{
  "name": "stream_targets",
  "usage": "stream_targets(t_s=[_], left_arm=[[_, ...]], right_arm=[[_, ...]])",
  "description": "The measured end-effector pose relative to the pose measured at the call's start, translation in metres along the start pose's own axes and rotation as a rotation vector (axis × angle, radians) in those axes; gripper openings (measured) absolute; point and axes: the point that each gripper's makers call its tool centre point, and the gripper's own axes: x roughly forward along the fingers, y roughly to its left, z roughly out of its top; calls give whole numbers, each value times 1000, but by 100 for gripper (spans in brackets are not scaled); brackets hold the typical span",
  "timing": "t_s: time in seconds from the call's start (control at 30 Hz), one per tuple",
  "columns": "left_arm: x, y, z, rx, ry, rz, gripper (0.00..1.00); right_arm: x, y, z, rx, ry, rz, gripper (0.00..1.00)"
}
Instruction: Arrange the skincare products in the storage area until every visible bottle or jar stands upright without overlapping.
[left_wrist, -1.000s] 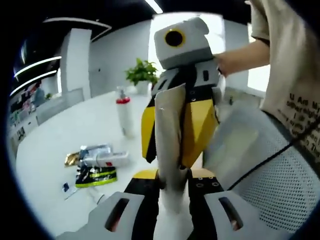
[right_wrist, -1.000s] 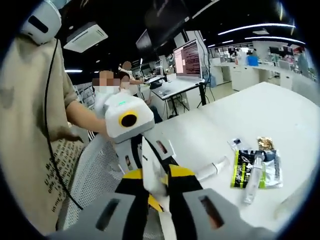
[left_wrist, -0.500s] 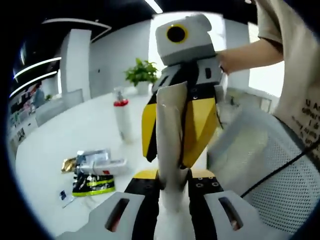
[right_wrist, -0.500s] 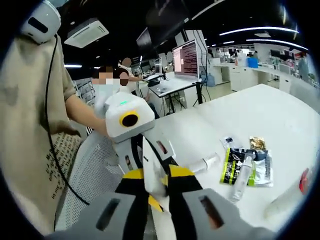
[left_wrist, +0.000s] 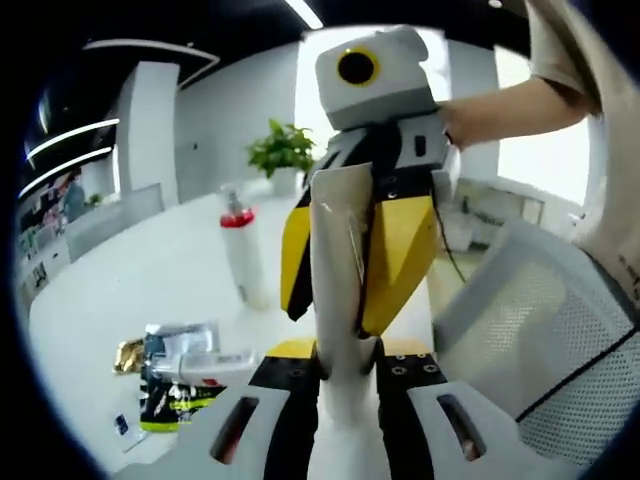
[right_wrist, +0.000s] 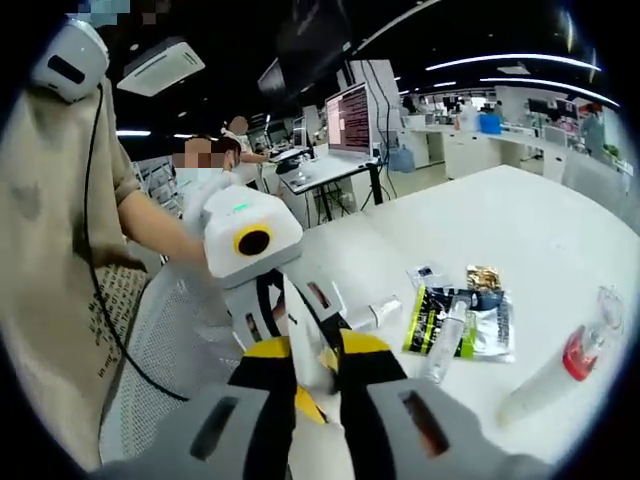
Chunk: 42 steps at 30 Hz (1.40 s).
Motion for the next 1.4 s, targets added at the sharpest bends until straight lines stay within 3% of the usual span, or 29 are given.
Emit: stream_targets(t_s=[0.43,1.1,1.4], left_arm=[[31,18,15,-2,-33,11,17],[52,37,27,15,-41,2,16],[58,48,28,20,-45,-4,16]], right_arm=[[-21,-33,-3,16,-7,-79,18],[-35,-68,2,73,-117,-218,24],[-43,-80,-5,104,-142,-279,27]])
